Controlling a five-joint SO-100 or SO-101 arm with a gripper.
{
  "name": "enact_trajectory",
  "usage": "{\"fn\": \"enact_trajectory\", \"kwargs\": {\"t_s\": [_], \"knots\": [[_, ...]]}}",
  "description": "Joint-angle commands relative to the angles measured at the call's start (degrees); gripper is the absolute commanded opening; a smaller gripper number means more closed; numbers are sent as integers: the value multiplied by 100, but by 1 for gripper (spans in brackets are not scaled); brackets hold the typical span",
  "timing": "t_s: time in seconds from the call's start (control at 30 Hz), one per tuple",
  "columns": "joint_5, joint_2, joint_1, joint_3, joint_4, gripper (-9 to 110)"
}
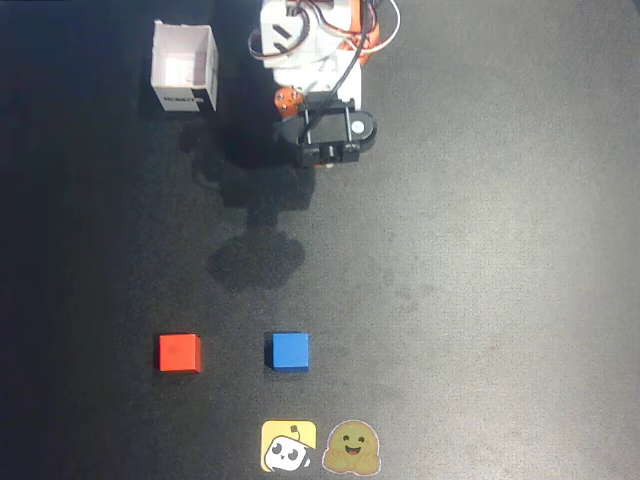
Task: Put the red cube on top of the blue cube.
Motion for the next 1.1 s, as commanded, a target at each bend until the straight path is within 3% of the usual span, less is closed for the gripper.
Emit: {"fn": "enact_trajectory", "kwargs": {"t_s": [0.0, 1.07], "knots": [[-35, 62, 9, -35, 9, 0], [202, 62, -9, -114, -97, 1]]}}
